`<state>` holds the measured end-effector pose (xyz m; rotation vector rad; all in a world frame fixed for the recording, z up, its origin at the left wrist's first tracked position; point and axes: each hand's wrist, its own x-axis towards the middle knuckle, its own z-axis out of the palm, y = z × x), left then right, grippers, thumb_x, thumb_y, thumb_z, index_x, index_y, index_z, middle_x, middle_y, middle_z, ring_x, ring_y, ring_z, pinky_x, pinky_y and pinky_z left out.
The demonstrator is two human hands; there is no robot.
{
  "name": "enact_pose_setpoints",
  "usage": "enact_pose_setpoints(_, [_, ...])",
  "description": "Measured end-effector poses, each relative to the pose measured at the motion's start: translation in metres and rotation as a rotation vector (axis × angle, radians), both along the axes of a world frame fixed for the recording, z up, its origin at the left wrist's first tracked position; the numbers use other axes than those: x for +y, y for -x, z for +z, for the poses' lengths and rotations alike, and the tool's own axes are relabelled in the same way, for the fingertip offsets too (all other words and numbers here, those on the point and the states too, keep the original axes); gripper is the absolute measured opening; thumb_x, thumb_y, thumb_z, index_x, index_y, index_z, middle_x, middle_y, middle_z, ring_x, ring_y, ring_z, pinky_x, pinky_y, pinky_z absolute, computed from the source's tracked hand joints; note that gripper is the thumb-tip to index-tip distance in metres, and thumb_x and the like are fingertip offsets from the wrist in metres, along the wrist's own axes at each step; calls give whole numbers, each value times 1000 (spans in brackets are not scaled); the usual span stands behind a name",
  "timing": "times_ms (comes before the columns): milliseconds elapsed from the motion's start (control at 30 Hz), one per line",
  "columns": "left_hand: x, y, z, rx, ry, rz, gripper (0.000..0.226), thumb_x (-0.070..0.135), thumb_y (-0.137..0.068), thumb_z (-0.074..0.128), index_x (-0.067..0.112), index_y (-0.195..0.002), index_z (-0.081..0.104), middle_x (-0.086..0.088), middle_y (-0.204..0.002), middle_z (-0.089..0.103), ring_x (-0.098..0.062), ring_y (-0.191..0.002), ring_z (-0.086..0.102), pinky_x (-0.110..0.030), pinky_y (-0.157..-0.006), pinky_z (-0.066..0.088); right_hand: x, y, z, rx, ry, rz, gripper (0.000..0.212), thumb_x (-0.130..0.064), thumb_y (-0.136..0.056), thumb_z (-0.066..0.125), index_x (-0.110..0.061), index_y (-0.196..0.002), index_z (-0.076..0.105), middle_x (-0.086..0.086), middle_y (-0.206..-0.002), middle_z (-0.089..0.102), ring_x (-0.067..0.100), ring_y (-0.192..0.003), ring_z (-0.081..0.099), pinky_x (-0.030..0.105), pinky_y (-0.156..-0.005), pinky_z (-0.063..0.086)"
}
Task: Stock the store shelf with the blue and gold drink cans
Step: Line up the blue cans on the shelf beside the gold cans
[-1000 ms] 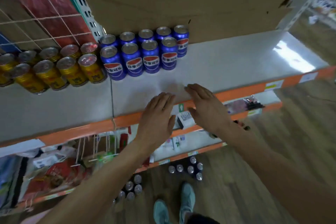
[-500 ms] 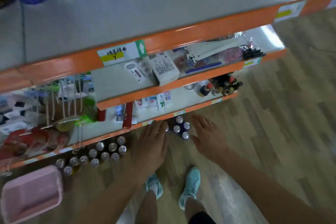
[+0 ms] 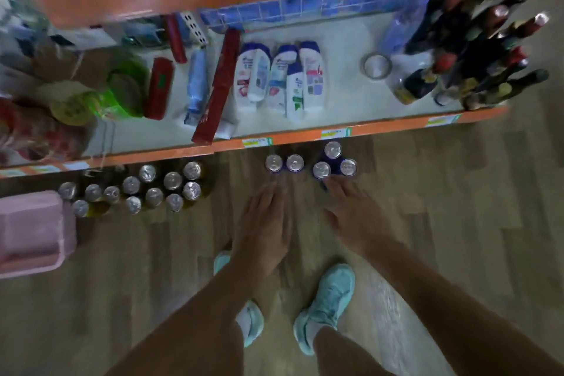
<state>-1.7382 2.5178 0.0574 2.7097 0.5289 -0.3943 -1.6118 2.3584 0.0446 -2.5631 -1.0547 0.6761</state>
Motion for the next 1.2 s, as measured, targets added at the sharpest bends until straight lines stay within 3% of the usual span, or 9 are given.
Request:
enact_pose_setpoints(200, [22, -1, -130, -9, -29, -3, 72, 30, -93, 63, 8, -155, 32, -13, -158, 37, -28, -144, 38, -36, -117, 30, 24, -1, -126, -60, 43, 101, 71, -16, -72, 79, -1, -136, 52, 18, -132, 58, 40, -112, 60, 46, -87, 52])
enact_pose_setpoints(300, [50, -13, -190, -60, -37, -10, 77, 30, -93, 66, 9, -156, 27, -12, -159, 33, -27, -146, 33, -35, -119, 26, 47, -10, -185, -189, 67, 178, 74, -26, -74, 81, 1, -136, 52, 20, -133, 58, 40, -116, 58, 47, -97, 48])
enact_pose_setpoints(400, [83, -27, -245, -108, -72, -90, 86, 30, -83, 77, 7, -153, 33, -16, -153, 40, -32, -140, 41, -41, -117, 34, 70, -23, -229, -312, 73, 222, 84, -38, -79, 78, -1, -146, 42, 18, -144, 50, 37, -130, 49, 46, -110, 39])
enact_pose_setpoints(533, [120, -45, -297, -172, -72, -278, 96, 37, -76, 84, 5, -153, 35, -19, -147, 48, -35, -130, 52, -43, -109, 43, 94, -41, -265, -357, 58, 224, 92, -45, -82, 75, -2, -151, 33, 17, -149, 45, 34, -133, 47, 42, -112, 38])
enact_pose_setpoints(633, [133, -57, -316, -219, 38, -286, 97, 41, -80, 81, 13, -156, 29, -13, -152, 44, -31, -131, 52, -43, -107, 48, 105, -49, -283, -317, 79, 279, 92, -46, -84, 72, -8, -154, 25, 12, -151, 40, 29, -133, 45, 41, -110, 41])
enact_pose_setpoints(767, [141, -65, -341, -236, 222, -202, 93, 43, -81, 79, 27, -154, 23, -3, -156, 38, -28, -137, 48, -48, -106, 50, 113, -54, -292, -200, 47, 256, 84, -41, -83, 75, -17, -148, 28, 7, -148, 37, 29, -134, 43, 42, -106, 46])
enact_pose_setpoints(900, [138, -70, -342, -245, 351, -117, 86, 31, -75, 85, 31, -142, 32, 2, -147, 46, -23, -132, 51, -45, -105, 50, 116, -52, -290, -131, 28, 180, 79, -34, -81, 78, -18, -142, 30, 5, -144, 40, 28, -130, 48, 40, -100, 49])
enact_pose_setpoints(1033, [135, -75, -323, -219, 379, -55, 78, 29, -74, 85, 32, -137, 40, 5, -138, 53, -19, -125, 54, -41, -105, 48, 121, -57, -275, -33, 28, 55, 66, -32, -80, 78, -17, -129, 37, 6, -133, 47, 26, -117, 56, 34, -84, 47])
enact_pose_setpoints(1200, [134, -73, -285, -376, 457, 38, 67, 27, -71, 87, 34, -123, 45, 10, -122, 53, -11, -110, 55, -29, -93, 48, 118, -65, -237, -17, -144, 12, 62, -33, -75, 80, -24, -125, 46, -1, -124, 55, 19, -107, 55, 27, -78, 39])
